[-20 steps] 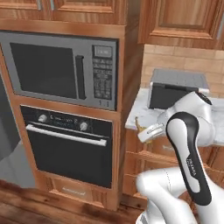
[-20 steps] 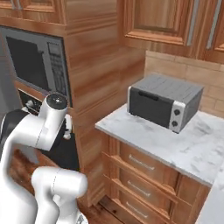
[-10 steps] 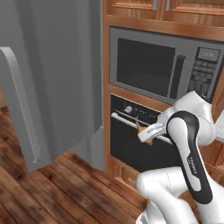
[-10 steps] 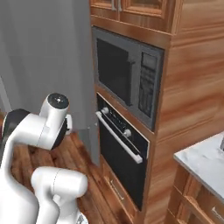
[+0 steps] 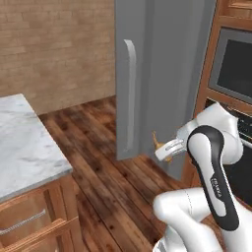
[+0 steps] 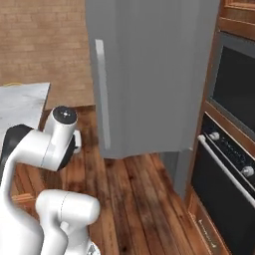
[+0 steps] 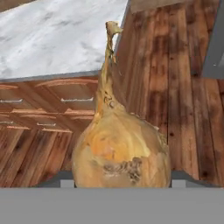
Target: Place the onion in the correct fridge rack based on whether it is a fruit or vegetable. Finally, close the fridge door.
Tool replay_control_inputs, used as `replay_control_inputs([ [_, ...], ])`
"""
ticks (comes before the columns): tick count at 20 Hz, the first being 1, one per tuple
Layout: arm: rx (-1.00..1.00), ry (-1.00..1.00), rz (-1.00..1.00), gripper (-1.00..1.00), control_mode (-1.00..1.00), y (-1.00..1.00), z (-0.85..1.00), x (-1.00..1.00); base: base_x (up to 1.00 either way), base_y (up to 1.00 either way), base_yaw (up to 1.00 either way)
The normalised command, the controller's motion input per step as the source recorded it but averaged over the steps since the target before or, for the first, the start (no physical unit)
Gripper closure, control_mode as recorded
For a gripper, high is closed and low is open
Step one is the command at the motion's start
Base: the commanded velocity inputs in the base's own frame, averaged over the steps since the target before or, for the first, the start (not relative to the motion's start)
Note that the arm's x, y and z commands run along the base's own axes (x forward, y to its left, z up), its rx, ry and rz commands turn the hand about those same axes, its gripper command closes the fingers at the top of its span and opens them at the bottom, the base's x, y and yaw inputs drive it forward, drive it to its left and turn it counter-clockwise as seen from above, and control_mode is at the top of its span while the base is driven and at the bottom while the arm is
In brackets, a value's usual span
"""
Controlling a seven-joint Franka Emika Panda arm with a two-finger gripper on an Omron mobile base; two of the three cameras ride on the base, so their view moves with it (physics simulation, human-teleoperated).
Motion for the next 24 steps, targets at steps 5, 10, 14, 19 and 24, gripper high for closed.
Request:
replay_control_inputs([
  [5, 0.00, 0.00, 0.00, 1.00, 1.00, 0.00, 0.00, 0.00, -0.13, 1.00, 0.43],
  [10, 0.00, 0.00, 0.00, 1.00, 1.00, 0.00, 0.00, 0.00, -0.23, 0.65, 0.93],
  [14, 0.00, 0.00, 0.00, 1.00, 1.00, 0.00, 0.00, 0.00, -0.09, 0.42, 1.00],
  [19, 0.00, 0.00, 0.00, 1.00, 1.00, 0.00, 0.00, 0.00, 0.08, 0.71, 0.83],
  [24, 0.00, 0.00, 0.00, 1.00, 1.00, 0.00, 0.00, 0.00, 0.83, 1.00, 0.37],
])
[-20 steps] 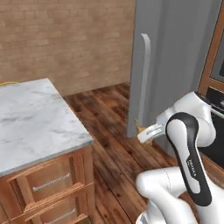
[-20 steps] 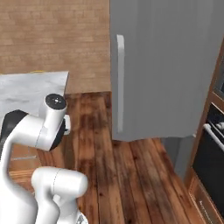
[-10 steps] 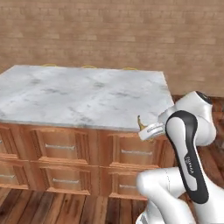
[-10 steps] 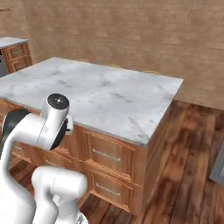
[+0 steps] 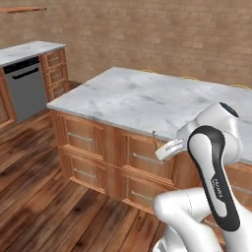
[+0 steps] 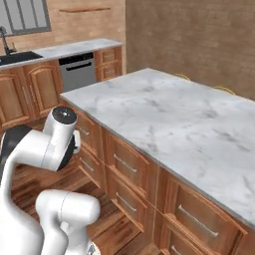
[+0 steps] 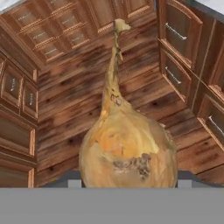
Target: Place the onion in the correct fridge rack based on whether it is a fruit or vegetable. Finally, close the fridge door.
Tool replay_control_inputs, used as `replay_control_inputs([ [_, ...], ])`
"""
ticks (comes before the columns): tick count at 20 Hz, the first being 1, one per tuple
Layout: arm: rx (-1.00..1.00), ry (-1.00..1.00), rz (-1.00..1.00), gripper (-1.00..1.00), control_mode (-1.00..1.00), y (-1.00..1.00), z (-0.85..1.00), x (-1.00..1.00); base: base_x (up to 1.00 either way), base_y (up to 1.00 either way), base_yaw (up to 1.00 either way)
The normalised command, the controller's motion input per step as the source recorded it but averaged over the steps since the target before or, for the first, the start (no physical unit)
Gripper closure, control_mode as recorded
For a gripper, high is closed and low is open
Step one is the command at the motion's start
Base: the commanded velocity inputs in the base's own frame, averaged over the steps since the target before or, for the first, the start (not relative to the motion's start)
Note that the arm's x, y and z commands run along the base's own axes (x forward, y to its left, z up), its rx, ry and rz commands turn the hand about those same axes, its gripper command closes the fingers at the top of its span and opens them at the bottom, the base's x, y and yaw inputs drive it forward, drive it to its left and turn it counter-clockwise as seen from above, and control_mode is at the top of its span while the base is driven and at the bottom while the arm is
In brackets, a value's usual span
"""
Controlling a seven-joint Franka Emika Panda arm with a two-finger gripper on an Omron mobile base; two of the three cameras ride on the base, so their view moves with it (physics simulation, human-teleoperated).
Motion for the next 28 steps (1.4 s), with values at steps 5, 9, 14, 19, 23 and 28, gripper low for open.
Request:
replay_control_inputs([
  [5, 0.00, 0.00, 0.00, 1.00, 1.00, 0.00, 0.00, 0.00, 1.00, 1.00, 0.14],
  [9, 0.00, 0.00, 0.00, 1.00, 1.00, 0.00, 0.00, 0.00, 1.00, 1.00, 0.07],
  [14, 0.00, 0.00, 0.00, 1.00, 1.00, 0.00, 0.00, 0.00, 1.00, 1.00, 0.00],
  [19, 0.00, 0.00, 0.00, 1.00, 1.00, 0.00, 0.00, 0.00, 1.00, 1.00, -0.03],
  [23, 0.00, 0.00, 0.00, 1.00, 1.00, 0.00, 0.00, 0.00, 1.00, 1.00, -0.06],
  [28, 0.00, 0.00, 0.00, 1.00, 1.00, 0.00, 0.00, 0.00, 1.00, 1.00, -0.04],
])
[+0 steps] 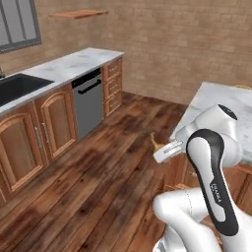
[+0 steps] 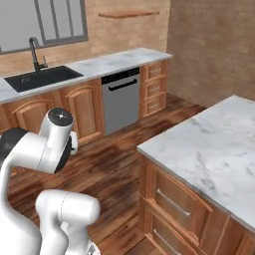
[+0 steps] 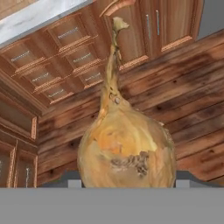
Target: Place the onion in the correct fridge rack based on whether it is a fruit or vegetable. Finally, close the fridge door.
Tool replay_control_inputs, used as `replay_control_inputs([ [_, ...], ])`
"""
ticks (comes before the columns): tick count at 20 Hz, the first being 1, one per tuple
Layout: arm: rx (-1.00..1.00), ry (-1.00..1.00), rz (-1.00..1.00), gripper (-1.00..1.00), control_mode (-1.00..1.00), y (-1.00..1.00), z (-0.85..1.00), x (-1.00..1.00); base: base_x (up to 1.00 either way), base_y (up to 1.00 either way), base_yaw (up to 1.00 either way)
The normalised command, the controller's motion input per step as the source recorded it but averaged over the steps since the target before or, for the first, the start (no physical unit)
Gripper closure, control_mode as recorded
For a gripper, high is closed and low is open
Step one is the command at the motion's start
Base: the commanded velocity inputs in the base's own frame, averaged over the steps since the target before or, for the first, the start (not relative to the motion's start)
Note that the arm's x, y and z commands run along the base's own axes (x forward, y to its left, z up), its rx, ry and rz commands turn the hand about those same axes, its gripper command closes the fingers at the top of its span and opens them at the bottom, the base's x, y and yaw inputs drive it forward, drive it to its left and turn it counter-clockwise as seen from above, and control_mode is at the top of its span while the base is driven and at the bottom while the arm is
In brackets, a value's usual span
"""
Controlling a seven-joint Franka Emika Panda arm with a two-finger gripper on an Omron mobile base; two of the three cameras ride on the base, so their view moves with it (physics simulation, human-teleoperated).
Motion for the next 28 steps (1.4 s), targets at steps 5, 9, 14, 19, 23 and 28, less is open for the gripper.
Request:
replay_control_inputs([
  [5, 0.00, 0.00, 0.00, 1.00, 1.00, 0.00, 0.00, 0.00, 1.00, 1.00, -0.35],
  [9, 0.00, 0.00, 0.00, 1.00, 1.00, 0.00, 0.00, 0.00, 1.00, 0.94, -0.59],
  [14, 0.00, 0.00, 0.00, 1.00, 1.00, 0.00, 0.00, 0.00, 1.00, 0.86, -0.46],
  [19, 0.00, 0.00, 0.00, 1.00, 1.00, 0.00, 0.00, 0.00, 1.00, 0.95, -0.35],
  [23, 0.00, 0.00, 0.00, 1.00, 1.00, 0.00, 0.00, 0.00, 1.00, 0.48, -0.36],
  [28, 0.00, 0.00, 0.00, 1.00, 1.00, 0.00, 0.00, 0.00, 1.00, -0.12, -0.32],
])
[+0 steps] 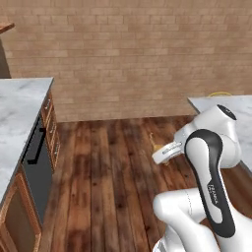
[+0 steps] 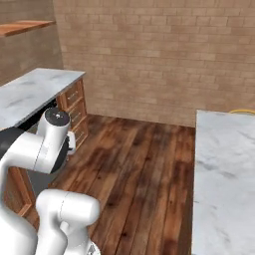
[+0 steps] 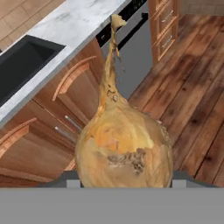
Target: Place the onion in the correct fridge rack based on whether it is a fruit or vegetable. Finally, close the fridge door.
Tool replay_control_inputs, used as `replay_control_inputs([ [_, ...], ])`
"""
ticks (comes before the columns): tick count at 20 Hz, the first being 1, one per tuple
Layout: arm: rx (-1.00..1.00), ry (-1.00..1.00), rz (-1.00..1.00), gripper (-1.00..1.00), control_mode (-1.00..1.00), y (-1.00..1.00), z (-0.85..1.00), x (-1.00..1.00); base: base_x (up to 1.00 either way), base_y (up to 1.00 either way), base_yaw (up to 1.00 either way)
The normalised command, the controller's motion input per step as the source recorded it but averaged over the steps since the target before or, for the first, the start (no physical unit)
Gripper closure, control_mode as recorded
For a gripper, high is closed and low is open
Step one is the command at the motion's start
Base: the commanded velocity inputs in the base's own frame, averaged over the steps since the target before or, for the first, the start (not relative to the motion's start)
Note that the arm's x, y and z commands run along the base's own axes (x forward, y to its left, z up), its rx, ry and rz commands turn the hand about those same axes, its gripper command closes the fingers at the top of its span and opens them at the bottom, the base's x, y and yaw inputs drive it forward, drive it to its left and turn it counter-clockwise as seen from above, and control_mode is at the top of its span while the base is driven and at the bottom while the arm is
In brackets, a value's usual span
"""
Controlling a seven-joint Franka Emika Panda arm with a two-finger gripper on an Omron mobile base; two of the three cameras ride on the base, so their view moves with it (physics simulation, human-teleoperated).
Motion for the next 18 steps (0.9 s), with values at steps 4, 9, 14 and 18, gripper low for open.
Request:
replay_control_inputs([
  [4, 0.00, 0.00, 0.00, 1.00, 1.00, 0.00, 0.00, 0.00, 1.00, -0.11, -0.26],
  [9, 0.00, 0.00, 0.00, 1.00, 1.00, 0.00, 0.00, 0.00, 1.00, 0.15, -0.22],
  [14, 0.00, 0.00, 0.00, 1.00, 1.00, 0.00, 0.00, 0.00, 1.00, 0.00, -0.21],
  [18, 0.00, 0.00, 0.00, 1.00, 1.00, 0.00, 0.00, 0.00, 1.00, 0.00, -0.18],
])
